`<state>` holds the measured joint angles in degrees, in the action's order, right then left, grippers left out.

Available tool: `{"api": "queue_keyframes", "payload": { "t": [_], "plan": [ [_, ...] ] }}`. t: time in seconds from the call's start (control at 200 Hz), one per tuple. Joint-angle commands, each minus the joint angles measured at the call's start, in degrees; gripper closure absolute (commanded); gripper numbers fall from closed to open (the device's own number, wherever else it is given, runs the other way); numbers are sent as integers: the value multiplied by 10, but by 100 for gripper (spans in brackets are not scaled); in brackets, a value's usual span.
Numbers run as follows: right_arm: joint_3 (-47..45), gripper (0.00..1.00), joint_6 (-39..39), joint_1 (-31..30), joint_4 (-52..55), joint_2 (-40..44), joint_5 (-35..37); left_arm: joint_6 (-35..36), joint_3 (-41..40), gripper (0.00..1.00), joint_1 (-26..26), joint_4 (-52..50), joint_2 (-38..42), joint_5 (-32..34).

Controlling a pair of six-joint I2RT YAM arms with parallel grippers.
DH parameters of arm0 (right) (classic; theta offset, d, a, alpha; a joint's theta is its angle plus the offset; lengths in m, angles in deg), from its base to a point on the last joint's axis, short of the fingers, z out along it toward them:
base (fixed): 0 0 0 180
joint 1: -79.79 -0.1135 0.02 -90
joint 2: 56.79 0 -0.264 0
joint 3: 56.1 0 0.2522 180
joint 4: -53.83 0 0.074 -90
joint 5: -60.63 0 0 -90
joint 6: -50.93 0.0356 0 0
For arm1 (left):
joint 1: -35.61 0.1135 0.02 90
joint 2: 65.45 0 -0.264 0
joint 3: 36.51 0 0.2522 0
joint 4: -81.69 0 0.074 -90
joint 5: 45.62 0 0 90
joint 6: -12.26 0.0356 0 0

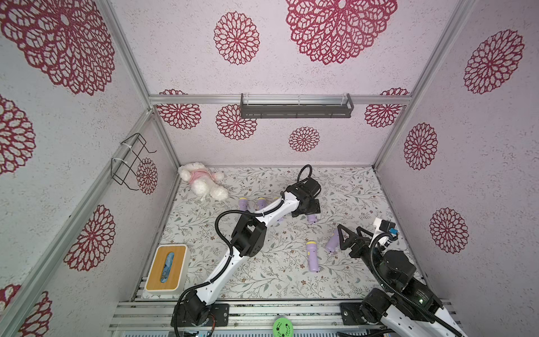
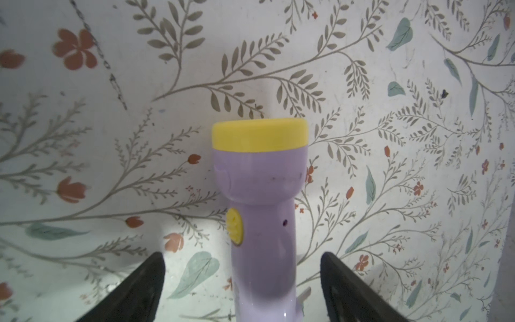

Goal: Close the plug at the bottom of the flashlight
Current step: Pick up the flashlight from the center of the board.

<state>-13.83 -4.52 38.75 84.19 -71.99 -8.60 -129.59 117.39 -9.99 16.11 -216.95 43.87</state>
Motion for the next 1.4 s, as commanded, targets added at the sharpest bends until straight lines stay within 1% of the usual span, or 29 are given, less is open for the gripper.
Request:
{"api": "queue_keyframes", "payload": {
  "t": [0.0, 0.22, 0.345, 0.425, 0.505, 0.57, 0.741, 0.891, 1.226, 1.316, 1.396],
  "plan": [
    [-3, 1, -12, -1, -12, 6, -2, -2, 25, 15, -2, -14, -25, 9],
    [-9, 1, -12, -1, -11, 14, -4, 2, 33, 23, -4, -26, -38, 10],
    [-12, 1, -11, -1, -11, 15, -4, 6, 33, 31, -3, -32, -40, 11],
    [-12, 1, -10, -1, -14, 14, -4, 8, 33, 33, -4, -35, -42, 12],
    [-11, 1, -10, -1, -17, 13, -6, 10, 33, 37, -4, -37, -44, 10],
    [-12, 1, -9, -1, -19, 10, -7, 11, 32, 38, -4, -41, -44, 9],
    [-14, 1, -6, -1, -25, 7, -13, 14, 20, 48, -4, -46, -38, 12],
    [-14, 1, -4, -1, -27, 6, -15, 20, 1, 50, -4, -47, -30, 15],
    [-14, 1, -2, -1, -37, -2, -23, 26, 0, 57, -3, -55, -33, 24],
    [-12, 1, -2, -1, -41, -7, -26, 25, 0, 61, -2, -56, -32, 24],
    [-11, 1, -2, -1, -45, -11, -29, 26, 0, 69, -1, -55, -28, 23]
  ]
}}
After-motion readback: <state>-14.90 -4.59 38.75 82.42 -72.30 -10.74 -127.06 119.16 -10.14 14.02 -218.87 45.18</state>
